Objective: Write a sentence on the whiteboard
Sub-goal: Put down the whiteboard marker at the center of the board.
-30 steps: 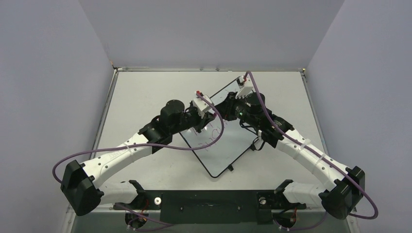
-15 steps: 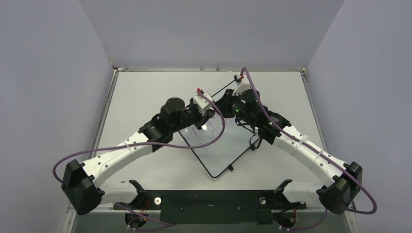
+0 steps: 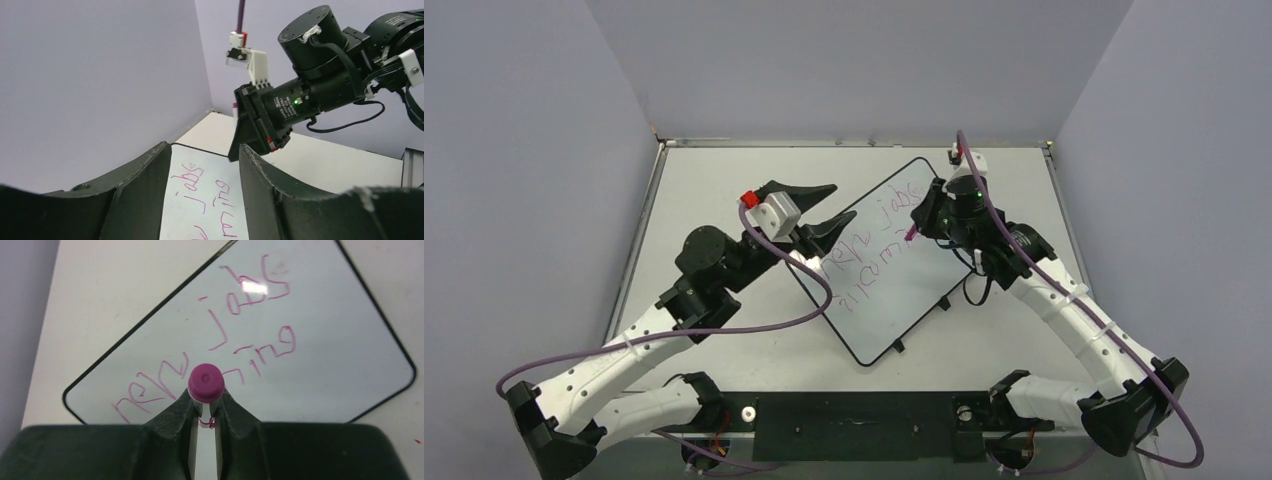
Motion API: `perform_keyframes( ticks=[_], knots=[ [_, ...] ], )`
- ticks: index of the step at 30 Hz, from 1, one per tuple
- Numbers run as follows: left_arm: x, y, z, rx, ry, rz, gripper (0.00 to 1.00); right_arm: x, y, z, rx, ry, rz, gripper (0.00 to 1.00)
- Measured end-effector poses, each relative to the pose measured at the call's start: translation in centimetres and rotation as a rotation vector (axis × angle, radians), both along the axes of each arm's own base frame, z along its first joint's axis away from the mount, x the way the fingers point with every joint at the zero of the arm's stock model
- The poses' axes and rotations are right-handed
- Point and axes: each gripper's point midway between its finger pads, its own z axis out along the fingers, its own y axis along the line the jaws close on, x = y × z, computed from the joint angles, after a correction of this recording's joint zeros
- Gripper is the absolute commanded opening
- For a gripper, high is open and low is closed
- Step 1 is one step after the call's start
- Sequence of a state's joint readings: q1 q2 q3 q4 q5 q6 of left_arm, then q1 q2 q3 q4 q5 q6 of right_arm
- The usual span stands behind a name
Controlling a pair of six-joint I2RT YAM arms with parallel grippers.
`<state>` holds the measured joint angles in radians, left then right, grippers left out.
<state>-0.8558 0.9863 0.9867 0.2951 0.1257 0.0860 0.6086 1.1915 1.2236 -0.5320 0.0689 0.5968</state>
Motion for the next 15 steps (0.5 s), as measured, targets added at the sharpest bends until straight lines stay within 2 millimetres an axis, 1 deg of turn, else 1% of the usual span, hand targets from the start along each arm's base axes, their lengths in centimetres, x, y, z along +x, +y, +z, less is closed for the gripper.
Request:
perform_keyframes(
  ticks=[1, 3, 8, 11, 13, 15],
  knots=[
    [-0.2, 0.5, 0.4, -0.015, -0.008, 0.012, 0.5, 0.1, -1.1, -0.2, -0.022, 0.002, -0.032, 0.0],
    [-0.2, 1.1, 0.1, -0.023, -0.005, 0.033, 0.51, 0.2, -3.4, -0.4, -0.063, 0.004, -0.1, 0.0],
    [1.4, 1.3, -3.0, 0.03, 0.072, 0.101, 0.52, -0.6, -9.1, -1.3, -0.169, 0.006, -0.303, 0.0],
    [2.6, 1.9, -4.5, 0.056, 0.13, 0.152, 0.53, -1.7, -12.8, -3.3, -0.209, 0.039, -0.447, 0.0],
    [3.5, 2.6, -5.3, 0.059, 0.171, 0.19, 0.54, -2.7, -15.4, -5.4, -0.236, 0.088, -0.546, 0.0],
    [4.6, 3.6, -5.9, 0.053, 0.213, 0.233, 0.54, -3.6, -17.1, -7.4, -0.261, 0.141, -0.615, 0.0]
  ],
)
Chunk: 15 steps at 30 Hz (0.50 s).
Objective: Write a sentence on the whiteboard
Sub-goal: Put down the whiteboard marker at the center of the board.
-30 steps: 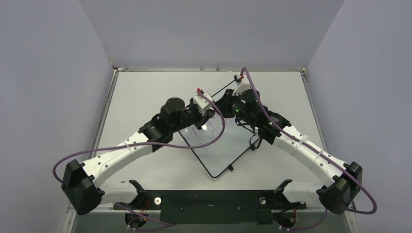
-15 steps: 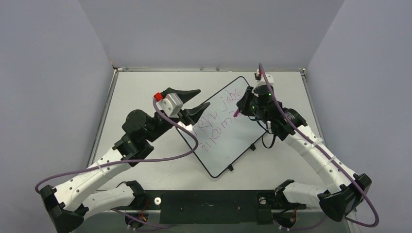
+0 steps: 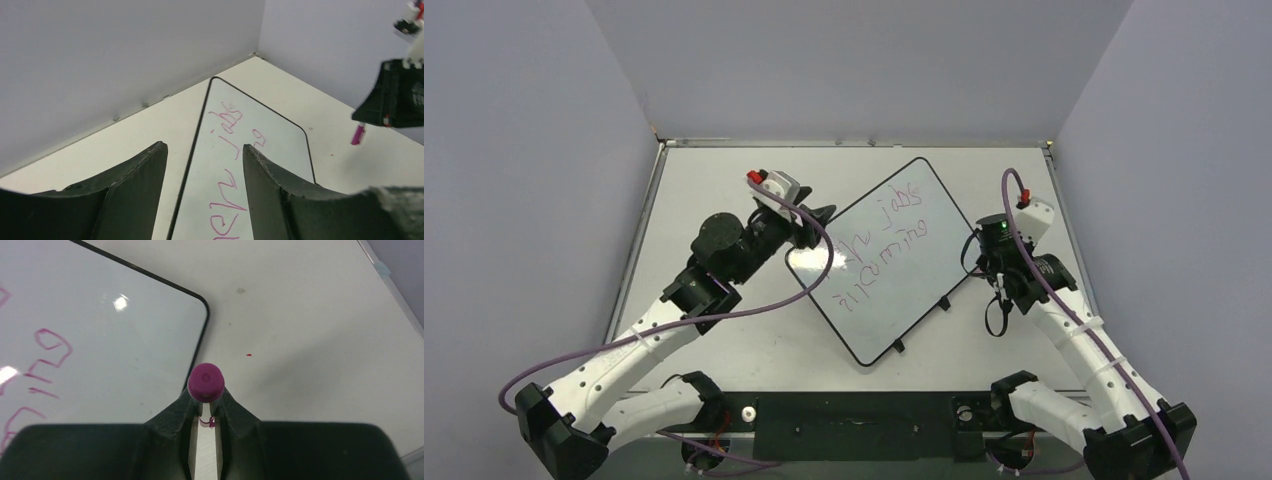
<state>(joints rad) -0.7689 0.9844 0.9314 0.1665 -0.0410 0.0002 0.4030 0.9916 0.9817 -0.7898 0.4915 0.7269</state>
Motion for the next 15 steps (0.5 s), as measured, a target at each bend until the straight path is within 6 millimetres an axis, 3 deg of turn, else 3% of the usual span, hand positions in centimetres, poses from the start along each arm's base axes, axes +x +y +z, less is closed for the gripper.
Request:
perform_keyframes(
  ticks=[7, 15],
  knots=[
    [4.1, 5.0, -1.5, -0.067, 0.134, 0.174, 0.55, -3.1, -3.2, -6.4, -0.018, 0.179, -0.171, 0.0],
    [6.3, 8.0, -3.5, -0.105, 0.239, 0.275, 0.55, -6.0, -3.5, -13.3, 0.014, 0.339, -0.246, 0.0]
  ],
)
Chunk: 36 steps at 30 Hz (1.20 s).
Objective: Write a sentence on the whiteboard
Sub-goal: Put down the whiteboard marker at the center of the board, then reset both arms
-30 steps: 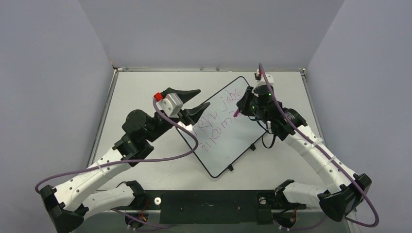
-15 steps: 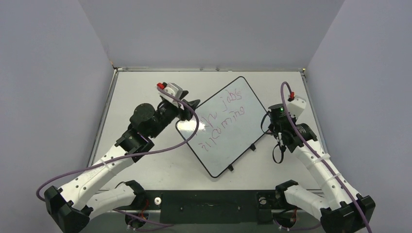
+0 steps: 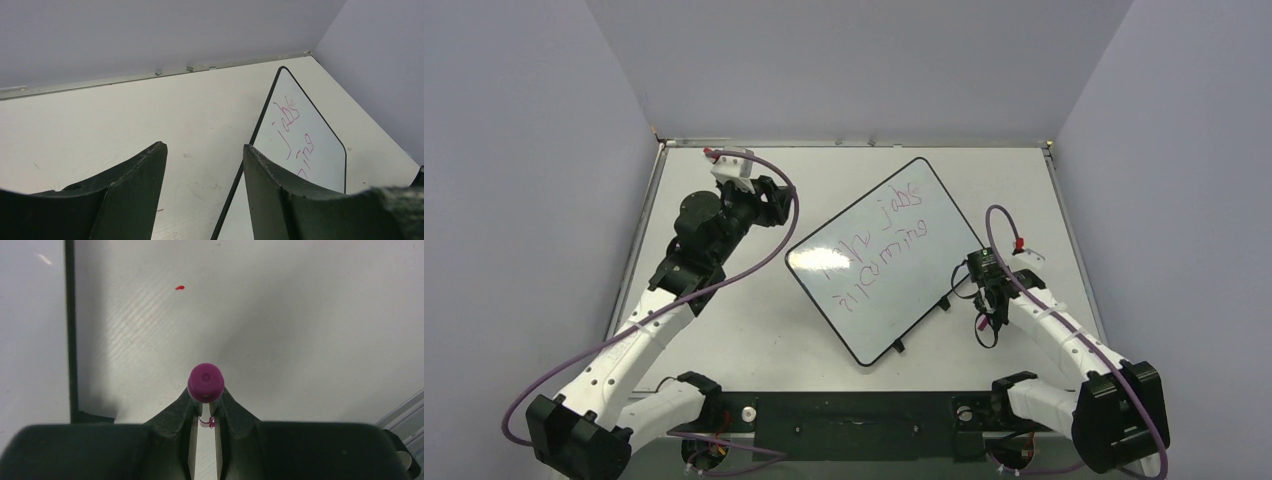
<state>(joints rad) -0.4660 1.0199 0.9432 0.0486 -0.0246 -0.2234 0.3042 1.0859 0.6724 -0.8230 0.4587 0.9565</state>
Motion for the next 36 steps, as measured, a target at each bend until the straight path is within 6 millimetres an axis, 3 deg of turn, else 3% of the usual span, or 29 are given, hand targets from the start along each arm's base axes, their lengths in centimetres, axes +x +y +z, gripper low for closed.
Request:
perform_keyframes(
  ticks=[4, 9, 12, 19, 23, 29, 32, 36],
  knots=[
    [0.4, 0.7, -0.1, -0.011, 0.008, 0.02, 0.55, -0.8, -0.1, -2.4, 0.017, 0.049, -0.026, 0.16],
    [0.4, 0.9, -0.5, -0.019, 0.02, 0.014, 0.55, -0.3, -0.3, -3.2, 0.031, 0.032, -0.061, 0.58],
    [0.5, 1.1, -0.7, -0.02, 0.026, 0.018, 0.55, -0.1, -0.5, -3.2, 0.031, 0.016, -0.077, 0.78],
    [0.9, 2.0, -0.9, -0.019, 0.032, 0.053, 0.55, 0.6, -1.5, -1.3, -0.014, -0.073, -0.075, 0.84],
    [1.4, 3.1, -1.1, -0.017, 0.038, 0.105, 0.55, 1.4, -2.1, 1.7, -0.042, -0.171, -0.055, 0.87],
    [2.2, 5.9, -2.2, -0.003, 0.06, 0.24, 0.54, 4.1, -2.2, 11.1, -0.05, -0.461, -0.017, 0.93],
    [2.6, 7.7, -3.4, 0.008, 0.079, 0.324, 0.54, 4.4, -1.9, 15.3, -0.045, -0.608, 0.011, 0.94],
    [2.7, 9.9, -6.2, 0.035, 0.124, 0.43, 0.55, 4.0, -1.6, 18.8, -0.036, -0.75, 0.048, 0.95]
  ],
)
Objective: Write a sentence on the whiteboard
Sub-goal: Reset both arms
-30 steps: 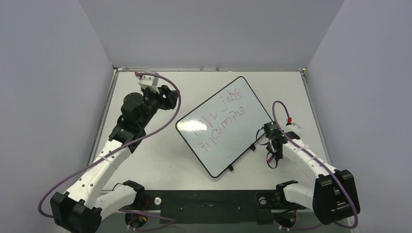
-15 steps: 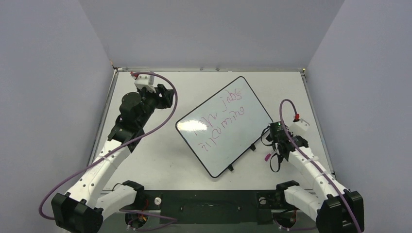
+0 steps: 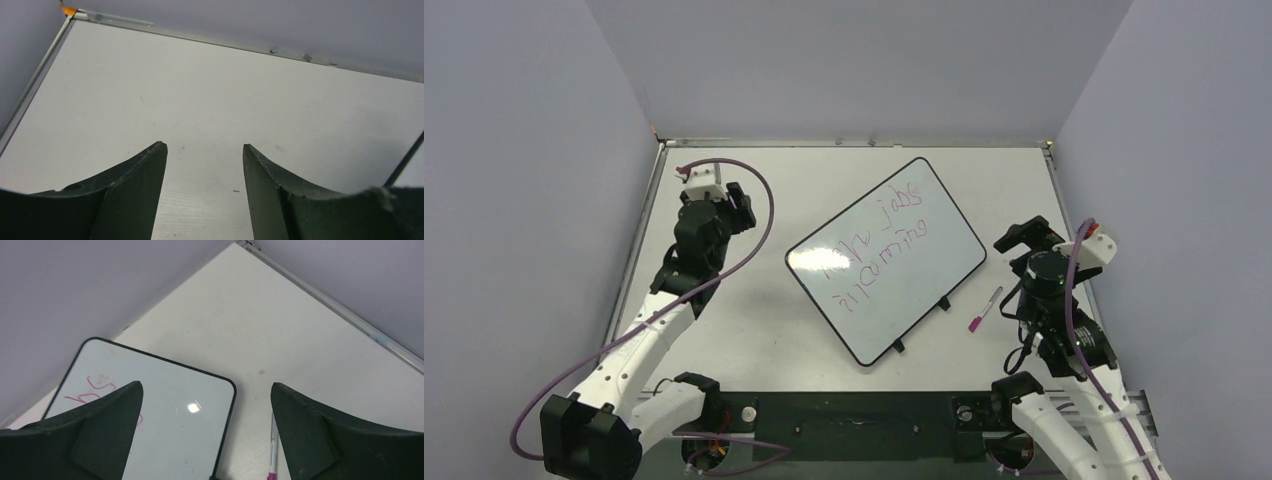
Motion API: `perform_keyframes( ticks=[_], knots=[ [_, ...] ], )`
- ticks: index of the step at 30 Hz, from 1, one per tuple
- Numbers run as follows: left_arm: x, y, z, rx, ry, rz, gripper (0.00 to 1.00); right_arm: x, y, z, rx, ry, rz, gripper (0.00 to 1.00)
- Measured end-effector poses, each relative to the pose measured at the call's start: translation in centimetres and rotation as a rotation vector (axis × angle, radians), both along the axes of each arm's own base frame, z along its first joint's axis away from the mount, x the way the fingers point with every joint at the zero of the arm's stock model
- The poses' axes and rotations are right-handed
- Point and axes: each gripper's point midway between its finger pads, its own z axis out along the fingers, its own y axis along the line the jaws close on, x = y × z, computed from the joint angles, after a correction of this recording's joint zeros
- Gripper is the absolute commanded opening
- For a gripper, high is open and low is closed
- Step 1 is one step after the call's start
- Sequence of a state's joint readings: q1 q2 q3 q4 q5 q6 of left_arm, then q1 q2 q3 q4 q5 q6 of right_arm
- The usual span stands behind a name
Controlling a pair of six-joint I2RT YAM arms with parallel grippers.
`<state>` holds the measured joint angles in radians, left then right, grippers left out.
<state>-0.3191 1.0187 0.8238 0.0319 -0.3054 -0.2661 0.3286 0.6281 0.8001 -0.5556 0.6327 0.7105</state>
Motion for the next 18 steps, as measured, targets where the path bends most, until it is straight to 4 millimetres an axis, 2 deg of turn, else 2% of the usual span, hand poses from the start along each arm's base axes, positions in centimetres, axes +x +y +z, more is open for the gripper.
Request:
perform_keyframes(
  ticks=[3, 7, 11, 14, 18],
  knots=[
    [-0.1, 1.8, -2.4, 0.011, 0.037, 0.069, 0.55, -0.4, 0.0, 1.8, 0.002, -0.106, 0.023, 0.95],
    [-0.5, 3.2, -4.2, 0.013, 0.06, 0.115, 0.55, -0.7, 0.2, 1.7, -0.012, -0.156, 0.054, 0.95],
    [-0.6, 3.5, -3.8, 0.002, 0.04, 0.124, 0.55, -1.0, 0.2, 1.3, -0.019, -0.181, 0.074, 0.94],
    [-0.5, 3.5, -3.0, -0.013, 0.011, 0.127, 0.55, -1.3, 0.1, 2.1, -0.013, -0.219, 0.074, 0.89],
    [-0.4, 3.5, -2.6, -0.022, -0.004, 0.127, 0.55, -1.4, -0.1, 2.9, -0.004, -0.253, 0.063, 0.93]
  ],
)
